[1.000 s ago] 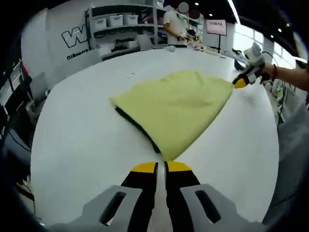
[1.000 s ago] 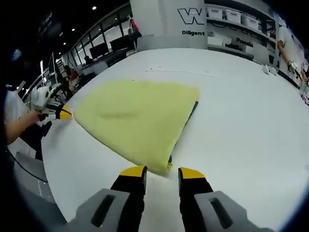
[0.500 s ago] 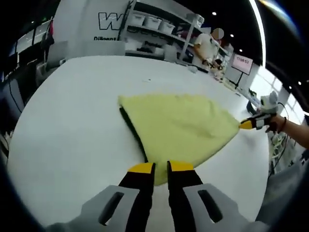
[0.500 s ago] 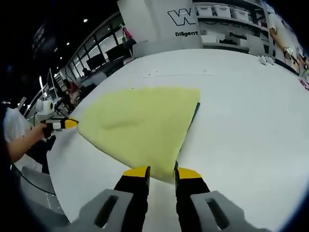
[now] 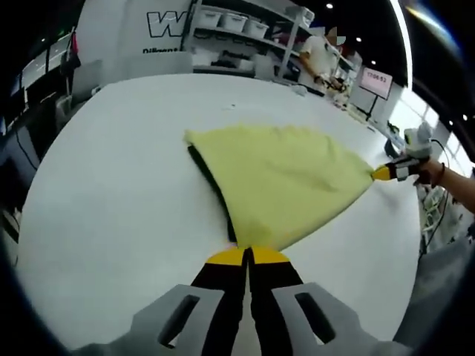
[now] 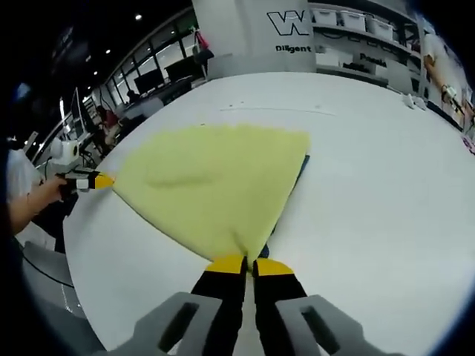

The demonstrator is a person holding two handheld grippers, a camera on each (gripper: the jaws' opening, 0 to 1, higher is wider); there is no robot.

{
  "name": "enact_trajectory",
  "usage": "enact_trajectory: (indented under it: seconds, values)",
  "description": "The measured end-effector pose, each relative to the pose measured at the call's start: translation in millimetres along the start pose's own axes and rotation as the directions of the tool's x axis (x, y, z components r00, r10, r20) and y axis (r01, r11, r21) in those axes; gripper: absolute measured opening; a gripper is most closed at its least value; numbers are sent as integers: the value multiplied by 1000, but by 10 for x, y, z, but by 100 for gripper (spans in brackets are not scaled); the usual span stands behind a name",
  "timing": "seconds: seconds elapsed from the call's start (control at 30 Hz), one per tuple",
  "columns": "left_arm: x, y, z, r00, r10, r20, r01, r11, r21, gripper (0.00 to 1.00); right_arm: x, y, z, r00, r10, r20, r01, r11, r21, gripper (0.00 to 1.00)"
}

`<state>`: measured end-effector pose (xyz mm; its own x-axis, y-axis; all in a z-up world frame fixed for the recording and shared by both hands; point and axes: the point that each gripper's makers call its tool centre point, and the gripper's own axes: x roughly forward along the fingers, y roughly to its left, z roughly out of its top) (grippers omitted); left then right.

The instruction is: Fold the garment on the visible template until the final outline fits inside the template.

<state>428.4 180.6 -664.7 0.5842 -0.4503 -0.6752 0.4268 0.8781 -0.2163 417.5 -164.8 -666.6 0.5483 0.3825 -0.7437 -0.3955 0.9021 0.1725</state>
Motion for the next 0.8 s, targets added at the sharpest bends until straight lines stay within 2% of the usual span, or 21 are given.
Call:
enact_trajectory:
  seconds: [0.43, 0.57, 0.63, 0.8]
  values:
    - [-70, 19, 11, 1000, 11, 26, -11, 1000, 7, 2, 1, -11, -15, 1000, -9, -12, 9, 1000, -14, 0]
    - [-94, 23, 66, 998, 5, 55, -4, 1000, -10, 2, 6, -12, -24, 1000, -8, -13, 8, 1000, 3, 0]
    - [-74, 97, 63, 998, 42, 50, -43, 999, 3, 4, 4, -9, -24, 1000, -8, -13, 8, 1000, 10, 0]
    - [-10, 54, 38, 999, 11, 32, -11, 1000, -9, 15, 2, -8, -27, 1000, -5, -13, 5, 1000, 11, 0]
